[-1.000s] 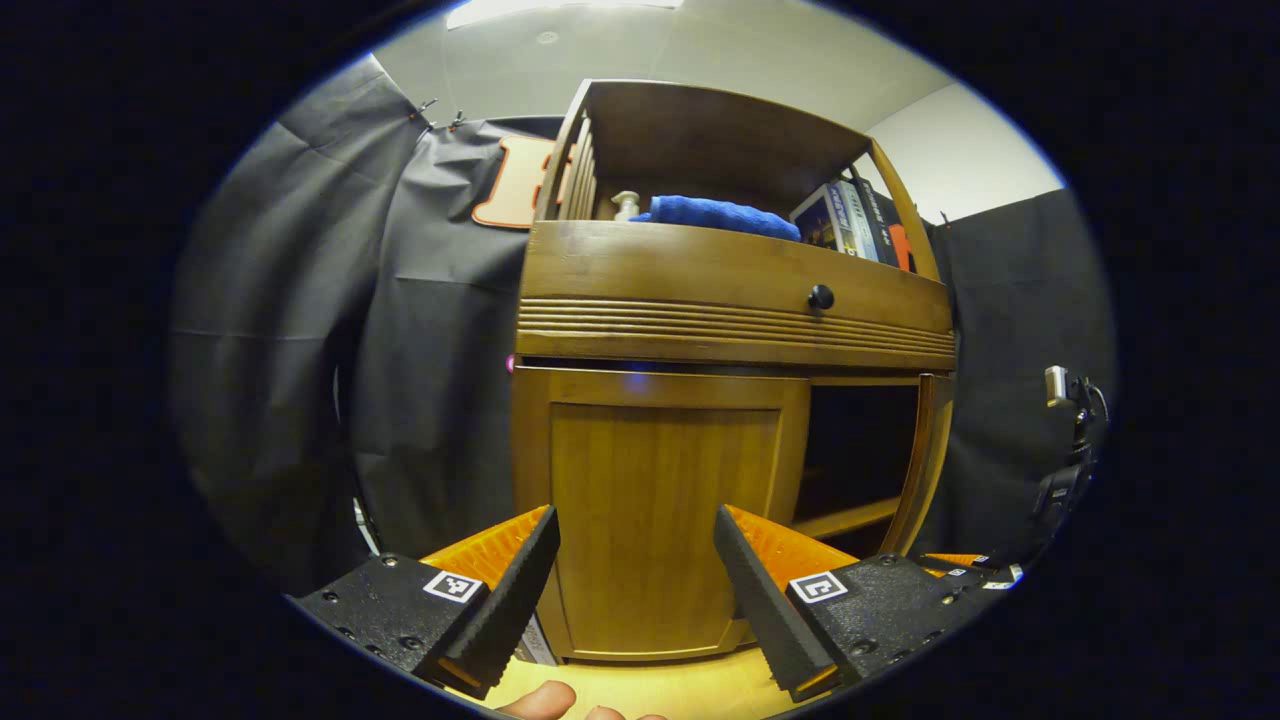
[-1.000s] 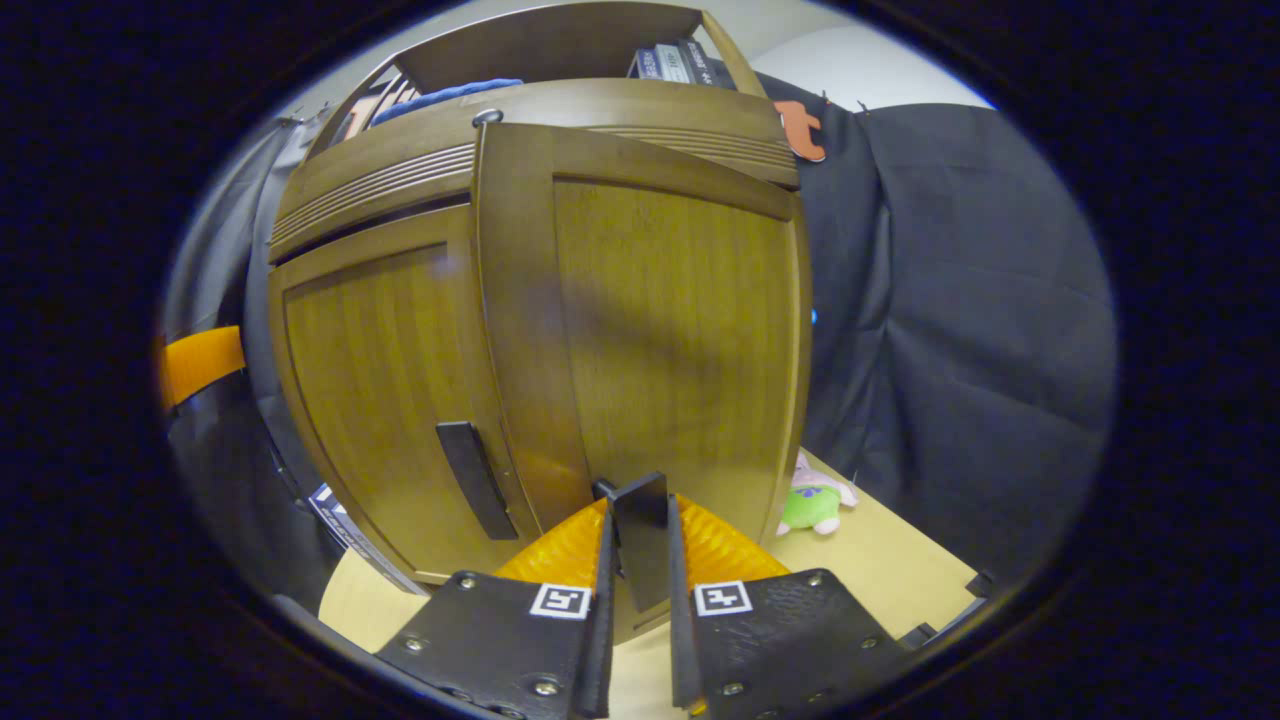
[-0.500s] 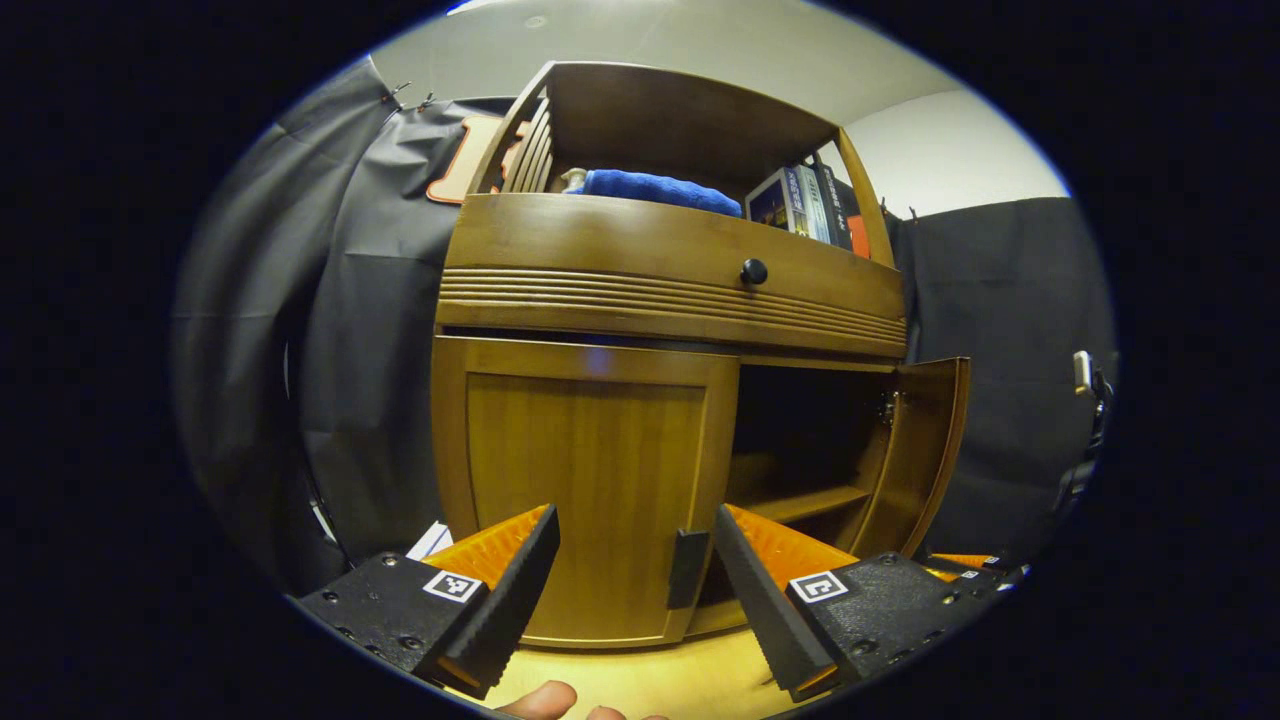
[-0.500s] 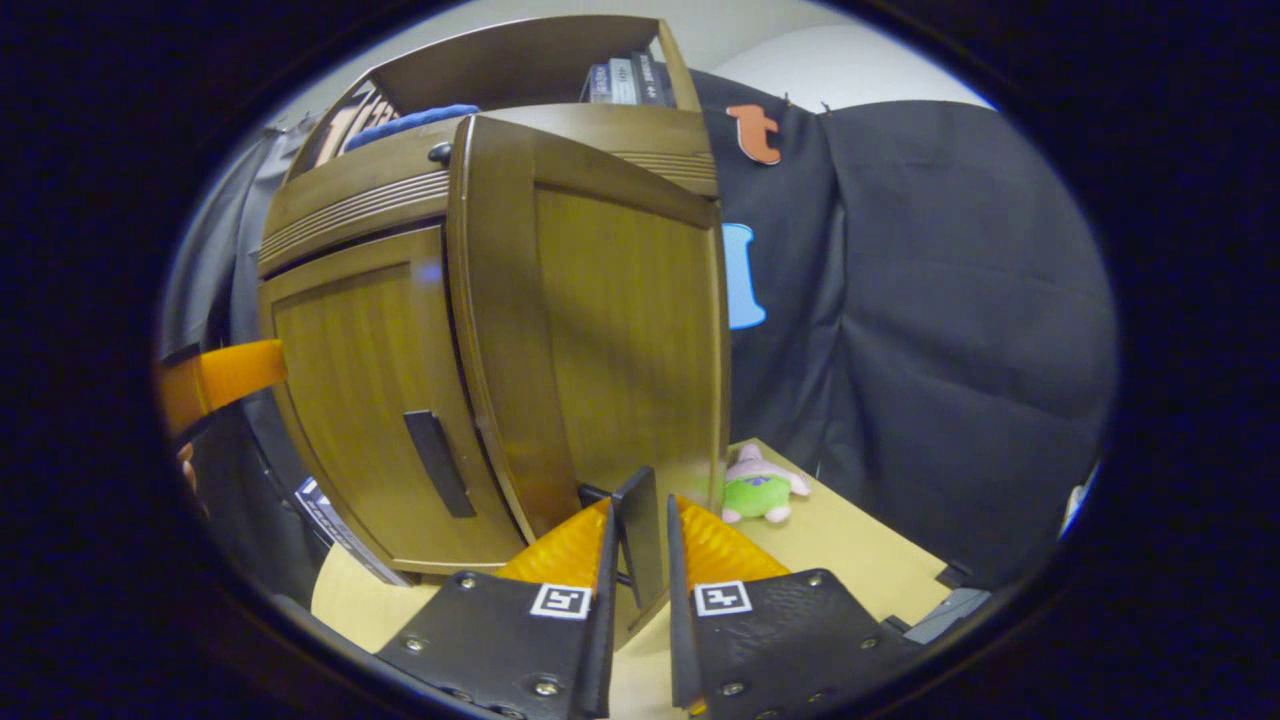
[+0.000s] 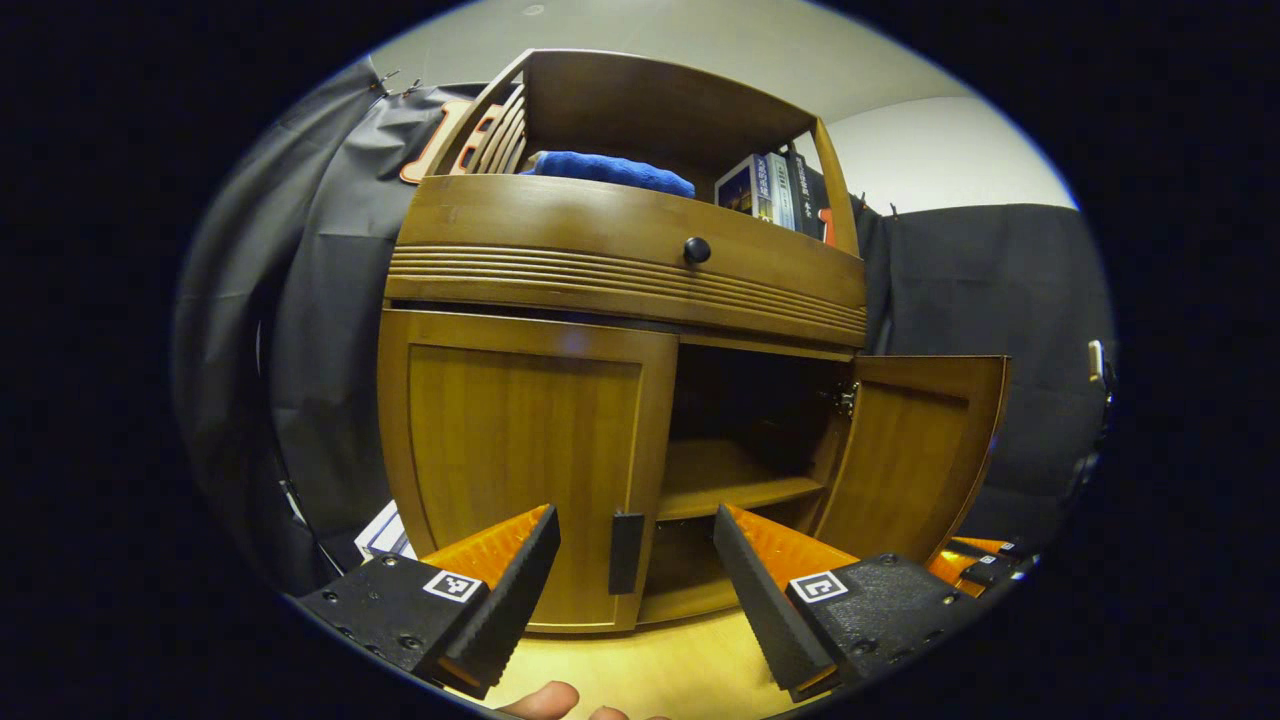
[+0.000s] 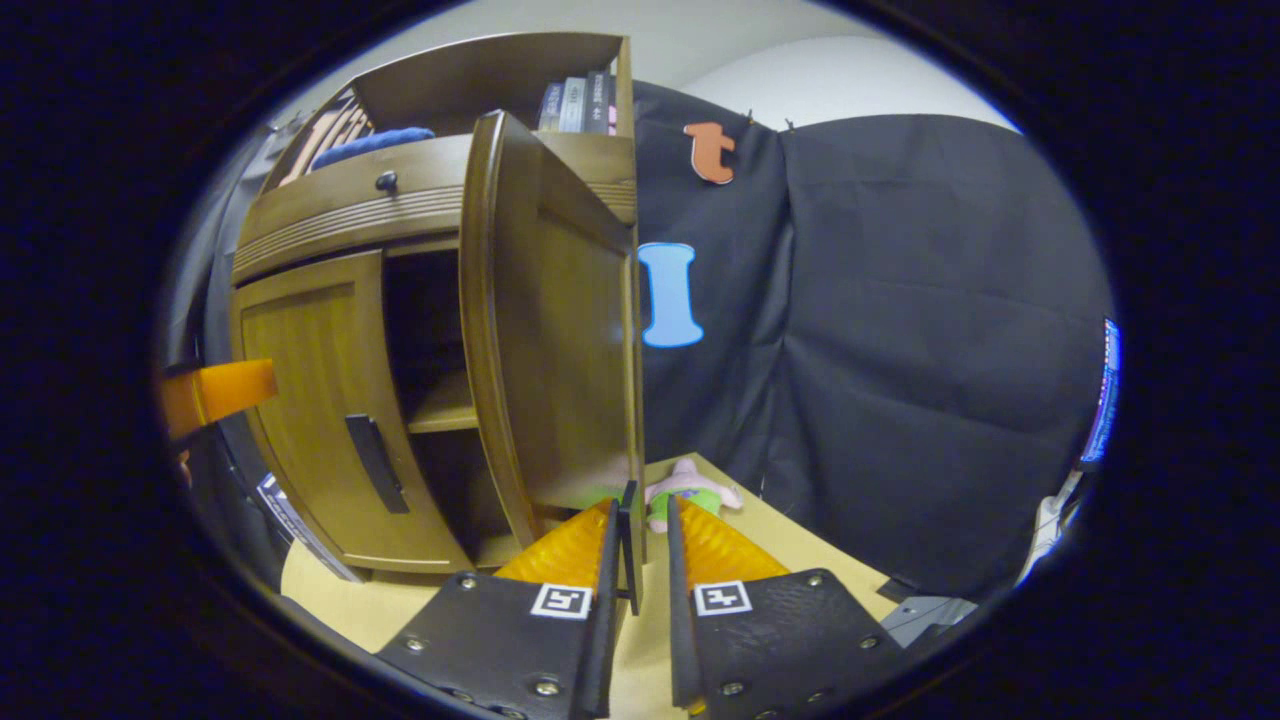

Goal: Open the right door of the double-door shoe cabinet with the right hand, and open the left door with the left hand.

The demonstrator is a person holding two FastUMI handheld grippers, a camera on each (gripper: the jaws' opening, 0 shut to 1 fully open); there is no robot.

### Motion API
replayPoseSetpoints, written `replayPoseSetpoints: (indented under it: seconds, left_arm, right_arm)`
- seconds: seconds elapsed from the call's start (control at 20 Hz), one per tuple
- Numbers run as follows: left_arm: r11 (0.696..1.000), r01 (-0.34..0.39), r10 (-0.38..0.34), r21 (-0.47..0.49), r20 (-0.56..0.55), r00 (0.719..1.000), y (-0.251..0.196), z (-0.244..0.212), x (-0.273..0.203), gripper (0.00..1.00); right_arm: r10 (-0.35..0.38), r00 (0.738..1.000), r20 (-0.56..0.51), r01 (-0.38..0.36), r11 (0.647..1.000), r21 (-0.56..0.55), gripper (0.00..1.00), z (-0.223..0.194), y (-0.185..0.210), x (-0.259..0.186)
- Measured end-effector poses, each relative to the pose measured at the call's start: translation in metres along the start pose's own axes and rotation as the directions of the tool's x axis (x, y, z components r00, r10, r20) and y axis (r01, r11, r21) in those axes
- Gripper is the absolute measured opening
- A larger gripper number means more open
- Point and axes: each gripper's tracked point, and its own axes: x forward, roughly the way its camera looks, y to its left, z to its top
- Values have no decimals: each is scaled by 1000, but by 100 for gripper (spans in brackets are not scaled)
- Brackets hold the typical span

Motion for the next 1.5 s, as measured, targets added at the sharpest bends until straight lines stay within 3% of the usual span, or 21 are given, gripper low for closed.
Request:
replayPoseSetpoints:
  seconds: [0.2, 0.3, 0.6, 0.65, 0.8, 1.05, 1.1, 1.15, 1.3, 1.5]
  left_arm:
    - [999, 26, -27, -23, -20, 999, -16, -6, 5, 92]
    - [999, 26, -27, -32, -26, 999, -19, -9, 7, 96]
    - [1000, -19, 18, -19, -37, 999, -13, -16, 20, 96]
    - [1000, -26, 26, -15, -32, 999, -12, -15, 24, 92]
    - [1000, -22, 22, -1, -34, 999, -12, -20, 39, 96]
    - [997, -68, 70, 35, -61, 996, -4, -34, 69, 96]
    - [996, -81, 83, 33, -73, 994, 0, -39, 75, 92]
    - [996, -91, 93, 25, -87, 992, 1, -44, 80, 95]
    - [992, -125, 125, 8, -119, 985, 9, -57, 93, 87]
    - [982, -190, 191, 21, -144, 971, 25, -72, 112, 84]
  right_arm:
    - [-22, 1000, 17, 22, 1000, -19, 22, 6, -25, -2]
    - [-24, 1000, 18, 24, 1000, -10, 21, 7, -35, -3]
    - [-57, 998, 21, 58, 998, -20, 21, 9, -63, -2]
    - [-64, 998, 20, 64, 998, -16, 21, 10, -68, -1]
    - [-86, 996, 17, 86, 996, -3, 22, 10, -83, 0]
    - [-153, 988, 21, 153, 988, 8, 21, 14, -113, 3]
    - [-169, 985, 21, 169, 986, 8, 22, 14, -121, 3]
    - [-181, 983, 23, 180, 984, 13, 22, 16, -128, 3]
    - [-144, 989, 19, 143, 988, 54, 22, 18, -126, 7]
    - [-143, 989, 23, 142, 990, 20, 22, 21, -128, 9]
